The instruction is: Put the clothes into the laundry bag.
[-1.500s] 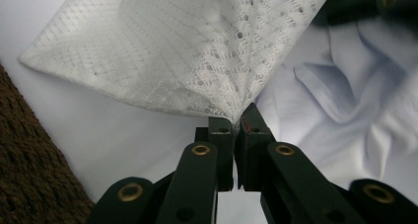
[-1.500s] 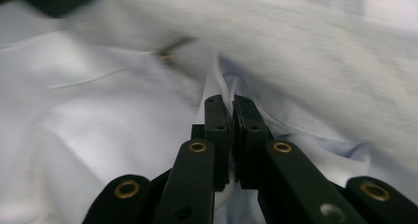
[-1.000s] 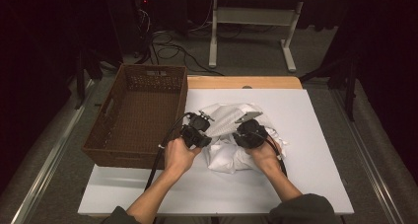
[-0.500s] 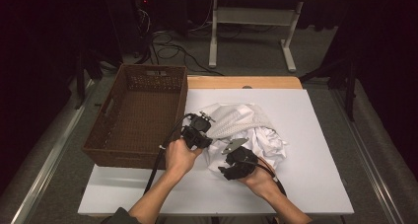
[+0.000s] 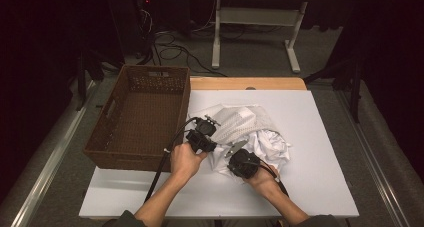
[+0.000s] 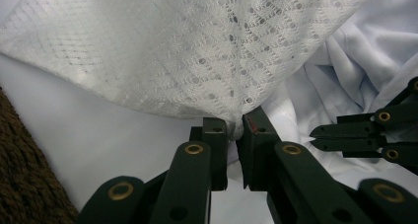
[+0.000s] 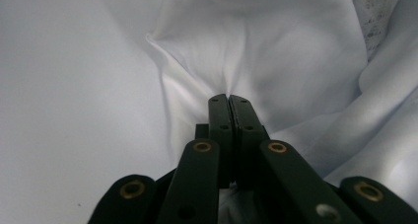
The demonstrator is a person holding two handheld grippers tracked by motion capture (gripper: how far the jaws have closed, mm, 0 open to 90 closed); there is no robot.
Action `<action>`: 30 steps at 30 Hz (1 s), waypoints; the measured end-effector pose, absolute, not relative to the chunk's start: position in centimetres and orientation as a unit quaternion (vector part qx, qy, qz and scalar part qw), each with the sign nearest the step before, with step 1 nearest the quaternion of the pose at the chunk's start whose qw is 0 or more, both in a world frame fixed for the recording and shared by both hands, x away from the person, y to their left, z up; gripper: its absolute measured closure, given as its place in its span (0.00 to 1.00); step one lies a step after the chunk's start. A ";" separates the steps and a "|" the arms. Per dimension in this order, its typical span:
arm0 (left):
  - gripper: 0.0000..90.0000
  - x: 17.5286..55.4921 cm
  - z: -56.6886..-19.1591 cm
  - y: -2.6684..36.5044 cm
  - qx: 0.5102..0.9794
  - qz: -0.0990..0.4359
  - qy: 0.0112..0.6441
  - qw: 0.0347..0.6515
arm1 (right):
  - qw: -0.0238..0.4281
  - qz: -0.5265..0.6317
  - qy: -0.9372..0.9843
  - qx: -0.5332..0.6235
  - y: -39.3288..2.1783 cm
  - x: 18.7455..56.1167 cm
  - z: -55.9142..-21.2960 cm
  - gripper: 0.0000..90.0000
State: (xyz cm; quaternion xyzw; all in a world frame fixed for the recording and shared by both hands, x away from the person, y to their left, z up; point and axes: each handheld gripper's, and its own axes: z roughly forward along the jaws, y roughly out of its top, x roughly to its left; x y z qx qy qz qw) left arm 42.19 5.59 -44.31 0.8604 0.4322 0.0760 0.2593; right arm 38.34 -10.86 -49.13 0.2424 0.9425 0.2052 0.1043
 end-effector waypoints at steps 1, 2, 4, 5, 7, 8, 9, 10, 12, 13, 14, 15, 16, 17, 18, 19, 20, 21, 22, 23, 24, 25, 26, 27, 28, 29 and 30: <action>0.92 42.2 -44.3 5.7 0.862 0.077 0.430 0.258 | 0.110 0.203 0.943 0.241 -10.7 38.2 -49.1 1.00; 0.92 42.1 -44.3 5.7 0.858 0.078 0.434 0.263 | 0.117 0.200 0.944 0.236 -10.7 38.1 -48.9 1.00; 0.92 42.2 -44.3 5.9 0.856 0.078 0.436 0.265 | 0.129 0.217 0.937 0.243 -11.0 37.9 -48.4 1.00; 0.92 42.2 -44.2 6.0 0.857 0.075 0.435 0.264 | 0.138 0.222 0.934 0.244 -11.3 37.9 -48.0 1.00; 0.93 42.2 -44.2 6.0 0.855 0.074 0.436 0.271 | 0.146 0.236 0.926 0.257 -11.9 38.0 -47.0 1.00; 0.93 42.2 -44.1 6.0 0.853 0.074 0.438 0.274 | 0.151 0.244 0.921 0.263 -12.3 38.2 -46.4 1.00; 0.93 42.2 -44.1 6.0 0.853 0.073 0.438 0.275 | 0.165 0.256 0.910 0.283 -12.9 38.6 -45.3 1.00; 0.93 42.2 -44.1 6.1 0.855 0.071 0.436 0.273 | 0.165 0.256 0.910 0.283 -12.9 38.6 -45.3 1.00; 0.94 42.2 -44.0 6.1 0.854 0.073 0.436 0.276 | 0.183 0.266 0.898 0.300 -13.6 39.2 -44.4 1.00; 0.94 42.1 -43.9 6.1 0.853 0.072 0.435 0.277 | 0.190 0.265 0.893 0.310 -14.0 39.6 -44.0 1.00; 0.94 42.1 -43.9 6.2 0.854 0.071 0.434 0.278 | 0.202 0.265 0.889 0.315 -14.3 39.9 -43.8 1.00; 0.94 42.0 -43.8 6.2 0.854 0.070 0.433 0.279 | 0.212 0.261 0.885 0.322 -14.6 40.3 -43.6 1.00; 0.95 42.0 -43.7 6.2 0.853 0.069 0.434 0.282 | 0.220 0.257 0.881 0.330 -14.8 40.7 -43.6 1.00; 0.95 41.9 -43.6 6.2 0.853 0.069 0.434 0.283 | 0.224 0.256 0.878 0.337 -15.1 41.2 -43.7 1.00; 0.95 41.8 -43.5 6.3 0.853 0.069 0.433 0.284 | 0.230 0.250 0.876 0.342 -15.2 41.6 -43.9 1.00; 0.95 41.8 -43.5 6.3 0.853 0.070 0.432 0.285 | 0.234 0.240 0.877 0.344 -15.2 41.9 -44.2 1.00; 0.95 41.7 -43.4 6.4 0.855 0.072 0.429 0.284 | 0.240 0.234 0.876 0.348 -15.2 42.3 -44.5 1.00; 0.95 41.6 -43.3 6.4 0.854 0.073 0.429 0.285 | 0.241 0.227 0.876 0.350 -15.1 42.7 -44.9 1.00; 0.96 41.6 -43.2 6.4 0.854 0.073 0.430 0.285 | 0.246 0.216 0.876 0.353 -14.9 43.1 -45.3 1.00; 0.95 41.6 -43.2 6.5 0.853 0.073 0.431 0.285 | 0.249 0.203 0.878 0.355 -14.6 43.8 -46.0 1.00; 0.95 41.6 -43.2 6.5 0.853 0.073 0.431 0.285 | 0.249 0.203 0.878 0.355 -14.6 43.8 -46.0 1.00; 0.96 41.5 -43.3 6.4 0.852 0.073 0.432 0.285 | 0.245 0.196 0.879 0.359 -14.5 44.1 -46.3 1.00; 0.95 41.5 -43.3 6.4 0.852 0.073 0.432 0.285 | 0.244 0.196 0.879 0.361 -14.3 44.3 -46.5 1.00; 0.95 41.5 -43.4 6.3 0.854 0.072 0.430 0.282 | 0.238 0.199 0.880 0.359 -14.2 44.4 -46.6 1.00; 0.95 41.5 -43.5 6.3 0.855 0.073 0.430 0.282 | 0.230 0.204 0.881 0.360 -14.2 44.3 -46.6 0.98; 0.95 41.5 -43.5 6.2 0.855 0.072 0.429 0.282 | 0.223 0.208 0.884 0.355 -14.3 44.2 -46.4 0.93; 0.95 41.6 -43.6 6.2 0.854 0.072 0.431 0.284 | 0.210 0.221 0.882 0.361 -14.4 43.8 -46.1 0.87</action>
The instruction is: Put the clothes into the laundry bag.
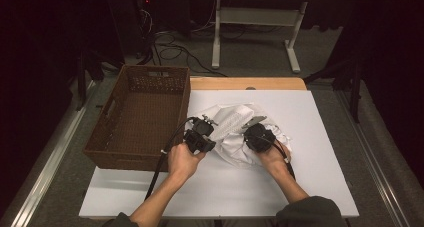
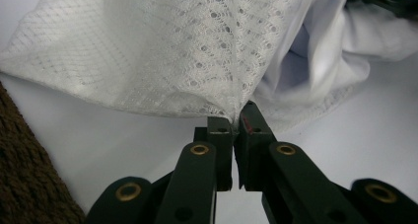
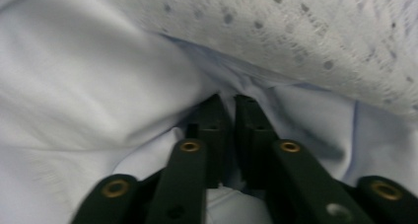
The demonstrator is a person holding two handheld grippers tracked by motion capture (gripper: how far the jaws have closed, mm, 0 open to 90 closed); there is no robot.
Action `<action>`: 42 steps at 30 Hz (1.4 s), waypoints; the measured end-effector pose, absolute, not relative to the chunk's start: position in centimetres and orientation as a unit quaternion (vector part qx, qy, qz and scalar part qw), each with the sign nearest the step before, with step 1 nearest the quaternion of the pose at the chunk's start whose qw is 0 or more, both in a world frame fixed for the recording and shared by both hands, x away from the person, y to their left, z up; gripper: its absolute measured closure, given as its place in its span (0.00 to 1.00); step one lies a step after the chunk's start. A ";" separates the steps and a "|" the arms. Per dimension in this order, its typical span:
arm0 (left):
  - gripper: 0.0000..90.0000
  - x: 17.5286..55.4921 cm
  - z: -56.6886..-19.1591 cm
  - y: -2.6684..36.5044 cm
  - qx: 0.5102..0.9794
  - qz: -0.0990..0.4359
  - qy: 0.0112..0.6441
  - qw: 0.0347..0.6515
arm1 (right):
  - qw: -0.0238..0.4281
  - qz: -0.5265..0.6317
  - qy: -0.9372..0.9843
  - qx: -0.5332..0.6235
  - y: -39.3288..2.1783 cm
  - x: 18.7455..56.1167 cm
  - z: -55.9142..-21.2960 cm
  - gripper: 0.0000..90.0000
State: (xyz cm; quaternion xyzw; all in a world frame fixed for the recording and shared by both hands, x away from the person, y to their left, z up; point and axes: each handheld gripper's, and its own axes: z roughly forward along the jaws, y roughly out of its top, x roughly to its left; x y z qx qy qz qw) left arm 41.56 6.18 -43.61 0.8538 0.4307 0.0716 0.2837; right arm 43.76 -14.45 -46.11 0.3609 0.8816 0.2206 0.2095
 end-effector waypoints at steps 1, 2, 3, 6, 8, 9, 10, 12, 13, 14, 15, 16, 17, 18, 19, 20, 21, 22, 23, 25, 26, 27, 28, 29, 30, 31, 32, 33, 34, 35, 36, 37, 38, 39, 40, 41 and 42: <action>0.95 41.6 -43.7 6.2 0.855 0.070 0.430 0.283 | 0.205 0.224 0.882 0.360 -14.5 43.5 -45.9 0.84; 0.95 41.7 -43.8 6.1 0.854 0.069 0.431 0.283 | 0.199 0.235 0.882 0.357 -14.6 42.8 -45.2 0.78; 0.95 41.7 -43.8 6.0 0.854 0.068 0.431 0.284 | 0.199 0.235 0.882 0.357 -14.6 42.8 -45.2 0.78; 0.95 41.6 -43.8 6.0 0.854 0.069 0.430 0.284 | 0.197 0.258 0.883 0.340 -14.7 41.1 -44.1 0.69; 0.95 41.7 -43.8 6.1 0.853 0.068 0.433 0.285 | 0.200 0.271 0.882 0.329 -14.8 40.1 -43.5 0.66; 0.95 41.7 -43.8 6.2 0.852 0.068 0.433 0.285 | 0.199 0.278 0.882 0.325 -14.9 39.6 -43.2 0.64; 0.95 41.7 -43.8 6.1 0.852 0.068 0.433 0.286 | 0.195 0.286 0.883 0.318 -15.0 39.0 -42.9 0.63; 0.95 41.7 -43.8 6.1 0.853 0.068 0.432 0.285 | 0.192 0.296 0.886 0.301 -14.6 38.0 -42.7 0.60; 0.95 41.7 -43.8 6.1 0.853 0.067 0.432 0.286 | 0.185 0.294 0.891 0.291 -14.3 37.6 -42.7 0.58; 0.95 41.7 -43.8 6.0 0.852 0.067 0.433 0.287 | 0.183 0.291 0.896 0.280 -13.8 37.3 -43.0 0.55; 0.95 41.7 -43.8 6.0 0.853 0.066 0.431 0.286 | 0.181 0.284 0.902 0.269 -13.3 37.1 -43.3 0.53; 0.95 41.7 -43.7 6.0 0.853 0.067 0.431 0.286 | 0.183 0.273 0.908 0.260 -12.7 37.1 -43.8 0.50; 0.95 41.6 -43.7 6.0 0.852 0.066 0.433 0.288 | 0.182 0.263 0.912 0.257 -12.2 37.3 -44.4 0.47; 0.95 41.5 -43.7 5.9 0.851 0.068 0.433 0.289 | 0.178 0.248 0.913 0.270 -11.4 38.2 -45.6 0.44; 0.95 41.4 -43.7 6.0 0.853 0.068 0.431 0.287 | 0.173 0.239 0.915 0.275 -11.1 38.8 -46.1 0.45; 0.95 41.3 -43.7 5.9 0.852 0.068 0.431 0.288 | 0.173 0.239 0.915 0.275 -11.1 38.8 -46.1 0.45; 0.95 41.3 -43.7 6.0 0.853 0.068 0.430 0.287 | 0.170 0.233 0.915 0.282 -10.8 39.2 -46.5 0.49; 0.95 41.3 -43.7 6.0 0.855 0.067 0.428 0.285 | 0.172 0.228 0.916 0.282 -10.6 39.6 -46.8 0.62; 0.95 41.2 -43.7 6.0 0.855 0.065 0.428 0.286 | 0.180 0.228 0.916 0.277 -10.5 39.8 -46.9 0.75; 0.95 41.2 -43.8 6.1 0.855 0.065 0.427 0.288 | 0.192 0.222 0.911 0.290 -10.8 40.5 -46.6 0.96; 0.95 41.2 -43.7 6.1 0.854 0.065 0.427 0.290 | 0.193 0.228 0.904 0.305 -11.2 41.1 -46.3 0.99; 0.96 41.1 -43.7 6.2 0.855 0.066 0.425 0.290 | 0.202 0.230 0.893 0.331 -11.9 42.1 -45.9 1.00; 0.96 41.0 -43.6 6.1 0.855 0.068 0.423 0.293 | 0.202 0.230 0.893 0.331 -11.9 42.1 -45.9 1.00; 0.96 40.8 -43.5 6.1 0.856 0.070 0.420 0.293 | 0.208 0.230 0.887 0.343 -12.2 42.6 -45.8 1.00; 0.96 40.7 -43.4 6.2 0.859 0.071 0.416 0.291 | 0.215 0.227 0.883 0.350 -12.3 43.1 -45.8 1.00; 0.96 40.5 -43.3 6.1 0.858 0.076 0.416 0.291 | 0.220 0.221 0.882 0.354 -12.4 43.5 -45.8 1.00; 0.96 40.2 -43.2 6.2 0.862 0.079 0.410 0.286 | 0.224 0.216 0.880 0.359 -12.4 44.1 -45.9 1.00; 0.97 40.0 -43.1 6.3 0.863 0.082 0.409 0.284 | 0.231 0.209 0.878 0.363 -12.4 44.8 -46.2 1.00; 0.97 39.9 -43.1 6.4 0.865 0.085 0.407 0.281 | 0.237 0.207 0.876 0.366 -12.3 45.3 -46.5 1.00; 0.97 39.9 -43.2 6.4 0.865 0.085 0.408 0.279 | 0.243 0.205 0.873 0.369 -12.1 45.8 -46.8 1.00; 0.96 40.0 -43.4 6.5 0.865 0.084 0.411 0.277 | 0.243 0.207 0.869 0.379 -11.8 46.1 -47.2 0.99; 0.96 40.0 -43.6 6.5 0.863 0.082 0.415 0.274 | 0.243 0.206 0.869 0.378 -11.5 46.4 -47.4 0.99; 0.96 40.2 -43.9 6.5 0.862 0.078 0.419 0.275 | 0.244 0.206 0.871 0.374 -11.1 46.4 -47.5 0.97; 0.95 40.2 -44.1 6.5 0.860 0.072 0.423 0.277 | 0.245 0.207 0.873 0.367 -10.9 46.3 -47.6 0.93; 0.93 40.2 -44.4 6.5 0.856 0.066 0.428 0.283 | 0.238 0.212 0.874 0.366 -10.8 46.1 -47.5 0.88; 0.89 40.2 -44.6 6.5 0.855 0.063 0.430 0.284 | 0.228 0.215 0.877 0.363 -10.8 45.8 -47.3 0.85; 0.85 40.1 -44.8 6.4 0.854 0.061 0.432 0.283 | 0.223 0.222 0.880 0.356 -11.0 45.5 -47.0 0.82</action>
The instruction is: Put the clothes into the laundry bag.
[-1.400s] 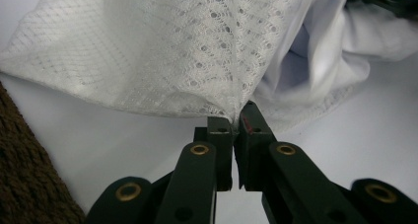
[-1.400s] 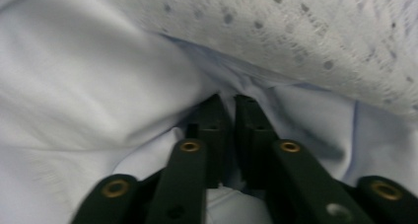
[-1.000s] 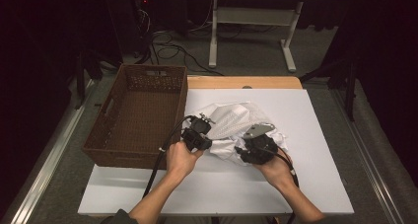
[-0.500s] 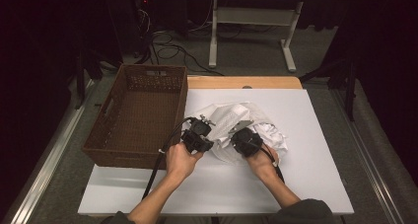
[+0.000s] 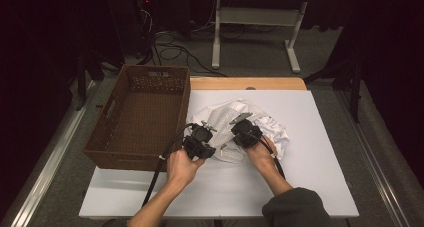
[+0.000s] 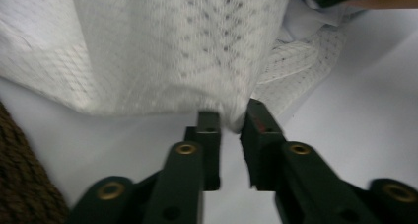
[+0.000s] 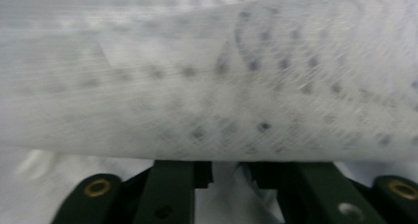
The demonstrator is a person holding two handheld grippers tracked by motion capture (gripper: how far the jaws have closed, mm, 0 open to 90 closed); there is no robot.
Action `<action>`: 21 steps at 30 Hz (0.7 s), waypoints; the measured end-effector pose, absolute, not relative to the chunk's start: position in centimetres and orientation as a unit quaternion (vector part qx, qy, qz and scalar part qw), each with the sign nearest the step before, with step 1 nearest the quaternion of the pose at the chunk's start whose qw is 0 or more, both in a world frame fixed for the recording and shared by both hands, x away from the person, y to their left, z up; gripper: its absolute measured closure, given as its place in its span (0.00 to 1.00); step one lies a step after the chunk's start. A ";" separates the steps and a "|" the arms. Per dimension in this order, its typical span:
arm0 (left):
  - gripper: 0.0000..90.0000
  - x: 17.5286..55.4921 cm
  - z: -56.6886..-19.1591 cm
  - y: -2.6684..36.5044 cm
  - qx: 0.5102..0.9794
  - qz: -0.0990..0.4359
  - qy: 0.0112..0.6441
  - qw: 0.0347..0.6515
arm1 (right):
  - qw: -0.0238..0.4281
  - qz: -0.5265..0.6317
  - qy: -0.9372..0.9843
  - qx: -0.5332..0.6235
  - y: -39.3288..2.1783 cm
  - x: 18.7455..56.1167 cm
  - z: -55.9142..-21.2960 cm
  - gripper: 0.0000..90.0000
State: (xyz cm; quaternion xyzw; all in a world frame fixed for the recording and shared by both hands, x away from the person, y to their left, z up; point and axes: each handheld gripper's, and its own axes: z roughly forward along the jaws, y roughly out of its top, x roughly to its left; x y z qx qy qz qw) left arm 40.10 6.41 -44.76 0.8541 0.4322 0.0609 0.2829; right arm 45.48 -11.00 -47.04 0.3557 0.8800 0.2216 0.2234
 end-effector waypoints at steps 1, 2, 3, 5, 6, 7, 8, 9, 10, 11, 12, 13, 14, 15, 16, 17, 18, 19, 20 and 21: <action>0.82 40.0 -44.8 6.4 0.855 0.059 0.431 0.283 | 0.216 0.227 0.880 0.356 -11.2 45.1 -46.7 0.78; 0.79 39.6 -44.9 6.4 0.855 0.064 0.430 0.283 | 0.212 0.235 0.879 0.356 -11.4 44.8 -46.5 0.76; 0.77 39.3 -44.9 6.4 0.856 0.068 0.428 0.281 | 0.207 0.244 0.878 0.355 -11.7 44.2 -45.9 0.74; 0.71 38.5 -45.0 6.8 0.853 0.069 0.432 0.285 | 0.208 0.266 0.877 0.342 -12.7 42.6 -44.6 0.71; 0.71 38.1 -44.9 7.0 0.853 0.068 0.431 0.287 | 0.208 0.266 0.877 0.342 -12.7 42.6 -44.6 0.71; 0.70 37.7 -44.9 7.1 0.851 0.068 0.433 0.291 | 0.211 0.268 0.879 0.334 -13.1 42.1 -44.3 0.70; 0.69 37.4 -44.8 7.1 0.852 0.066 0.429 0.292 | 0.211 0.268 0.880 0.332 -13.5 41.6 -44.0 0.69; 0.69 37.1 -44.8 7.0 0.853 0.064 0.426 0.293 | 0.212 0.270 0.881 0.327 -13.9 41.3 -43.8 0.69; 0.69 36.8 -44.8 6.8 0.854 0.063 0.424 0.295 | 0.214 0.270 0.880 0.327 -14.4 40.9 -43.6 0.69; 0.68 36.7 -44.8 6.4 0.856 0.058 0.420 0.295 | 0.217 0.271 0.879 0.326 -14.9 40.7 -43.5 0.68; 0.68 36.6 -45.0 6.0 0.858 0.052 0.417 0.296 | 0.217 0.269 0.878 0.330 -15.4 40.5 -43.3 0.68; 0.67 36.5 -45.1 5.5 0.860 0.050 0.413 0.294 | 0.217 0.269 0.877 0.333 -15.9 40.3 -43.2 0.67; 0.65 36.6 -45.4 5.0 0.861 0.046 0.411 0.295 | 0.216 0.271 0.876 0.335 -16.3 40.1 -43.1 0.66; 0.64 36.7 -45.6 4.6 0.862 0.041 0.410 0.294 | 0.215 0.272 0.875 0.337 -16.7 40.0 -43.0 0.65; 0.63 37.0 -45.9 4.1 0.862 0.041 0.411 0.293 | 0.212 0.273 0.876 0.337 -17.0 39.9 -43.0 0.64; 0.62 37.2 -46.2 3.7 0.860 0.038 0.415 0.294 | 0.208 0.269 0.877 0.338 -17.2 39.8 -42.9 0.62; 0.61 37.6 -46.5 3.4 0.858 0.035 0.419 0.295 | 0.206 0.269 0.878 0.338 -17.4 39.7 -43.0 0.61; 0.60 37.8 -46.8 3.2 0.855 0.034 0.423 0.298 | 0.203 0.270 0.879 0.335 -17.6 39.6 -43.0 0.60; 0.60 38.2 -47.1 2.9 0.853 0.036 0.426 0.298 | 0.204 0.270 0.879 0.336 -17.8 39.6 -43.1 0.59; 0.60 38.5 -47.3 2.6 0.851 0.037 0.430 0.299 | 0.199 0.270 0.880 0.337 -17.9 39.5 -43.1 0.58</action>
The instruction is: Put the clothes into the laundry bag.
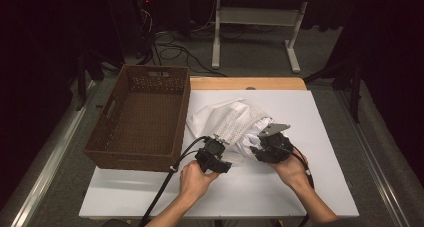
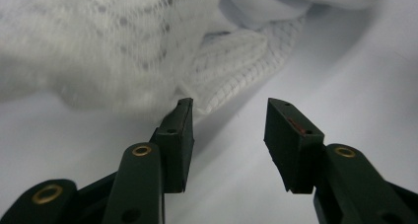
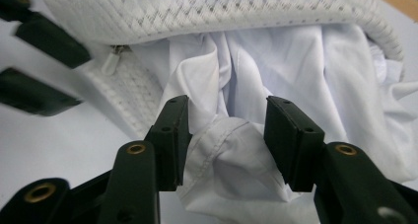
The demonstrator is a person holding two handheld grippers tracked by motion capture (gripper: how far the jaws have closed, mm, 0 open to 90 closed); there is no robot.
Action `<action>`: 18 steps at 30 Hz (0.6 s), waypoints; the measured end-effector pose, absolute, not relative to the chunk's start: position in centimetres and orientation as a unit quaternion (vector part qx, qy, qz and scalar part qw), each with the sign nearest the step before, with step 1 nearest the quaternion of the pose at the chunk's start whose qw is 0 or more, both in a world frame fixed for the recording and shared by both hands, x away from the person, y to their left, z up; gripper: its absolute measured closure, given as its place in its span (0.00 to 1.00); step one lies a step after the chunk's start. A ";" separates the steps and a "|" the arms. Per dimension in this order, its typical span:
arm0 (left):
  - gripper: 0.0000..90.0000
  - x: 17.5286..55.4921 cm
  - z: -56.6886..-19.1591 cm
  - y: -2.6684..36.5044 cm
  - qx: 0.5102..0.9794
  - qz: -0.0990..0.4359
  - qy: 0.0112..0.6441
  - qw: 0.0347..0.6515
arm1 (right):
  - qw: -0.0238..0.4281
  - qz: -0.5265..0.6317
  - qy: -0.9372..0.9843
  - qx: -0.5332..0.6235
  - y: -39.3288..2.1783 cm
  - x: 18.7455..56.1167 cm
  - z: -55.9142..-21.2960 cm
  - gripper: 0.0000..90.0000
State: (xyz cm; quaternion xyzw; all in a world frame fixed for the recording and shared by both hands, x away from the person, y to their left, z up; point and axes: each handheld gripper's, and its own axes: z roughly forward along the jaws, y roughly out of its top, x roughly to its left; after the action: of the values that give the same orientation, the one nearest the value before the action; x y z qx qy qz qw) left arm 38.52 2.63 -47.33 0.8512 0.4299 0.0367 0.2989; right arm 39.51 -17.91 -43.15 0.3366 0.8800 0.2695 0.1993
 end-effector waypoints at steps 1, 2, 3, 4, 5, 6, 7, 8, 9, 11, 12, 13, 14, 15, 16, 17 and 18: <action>0.60 38.8 -47.5 2.4 0.851 0.038 0.431 0.298 | 0.193 0.268 0.882 0.336 -18.0 39.6 -43.2 0.57; 0.61 39.1 -47.7 2.2 0.849 0.041 0.434 0.298 | 0.188 0.264 0.885 0.335 -17.9 39.7 -43.5 0.56; 0.61 39.3 -47.9 2.1 0.848 0.044 0.435 0.298 | 0.188 0.264 0.885 0.335 -17.9 39.7 -43.5 0.56; 0.62 39.5 -48.0 2.0 0.848 0.051 0.435 0.300 | 0.186 0.259 0.887 0.334 -17.8 39.7 -43.6 0.56; 0.64 39.6 -48.0 1.8 0.846 0.058 0.435 0.302 | 0.183 0.255 0.889 0.333 -17.7 39.9 -43.7 0.55; 0.68 39.7 -48.1 1.7 0.847 0.062 0.434 0.302 | 0.181 0.252 0.890 0.334 -17.5 40.0 -43.9 0.55; 0.71 39.8 -48.2 1.7 0.849 0.064 0.431 0.299 | 0.179 0.248 0.891 0.335 -17.3 40.2 -44.1 0.55; 0.75 39.9 -48.2 1.6 0.850 0.064 0.429 0.297 | 0.177 0.244 0.893 0.334 -17.2 40.4 -44.3 0.55; 0.78 40.0 -48.3 1.6 0.851 0.064 0.429 0.296 | 0.173 0.240 0.894 0.336 -17.0 40.7 -44.5 0.56; 0.87 40.2 -48.4 1.6 0.856 0.061 0.423 0.291 | 0.170 0.230 0.897 0.337 -16.5 41.2 -45.0 0.58; 0.91 40.2 -48.5 1.6 0.859 0.058 0.420 0.288 | 0.178 0.226 0.899 0.331 -16.3 41.4 -45.2 0.61; 0.94 40.3 -48.6 1.6 0.860 0.054 0.418 0.286 | 0.179 0.221 0.900 0.329 -16.0 41.5 -45.5 0.66; 0.97 40.2 -48.6 1.7 0.864 0.053 0.414 0.282 | 0.172 0.218 0.903 0.328 -15.9 41.8 -45.7 0.73; 0.99 40.2 -48.6 1.7 0.866 0.051 0.411 0.280 | 0.159 0.214 0.906 0.330 -15.5 42.0 -45.9 0.83; 0.99 40.1 -48.6 1.8 0.866 0.051 0.410 0.281 | 0.159 0.214 0.906 0.330 -15.5 42.0 -45.9 0.83; 1.00 40.0 -48.5 1.9 0.867 0.049 0.408 0.282 | 0.158 0.213 0.908 0.324 -15.3 42.1 -46.0 0.86; 1.00 39.9 -48.3 2.1 0.867 0.048 0.406 0.285 | 0.153 0.215 0.908 0.325 -15.2 42.0 -46.0 0.88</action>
State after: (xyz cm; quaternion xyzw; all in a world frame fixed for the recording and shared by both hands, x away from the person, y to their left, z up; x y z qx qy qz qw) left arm 39.88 2.08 -48.29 0.8673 0.4056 0.0478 0.2847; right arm 41.98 -15.17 -45.99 0.3253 0.9081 0.2145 0.1535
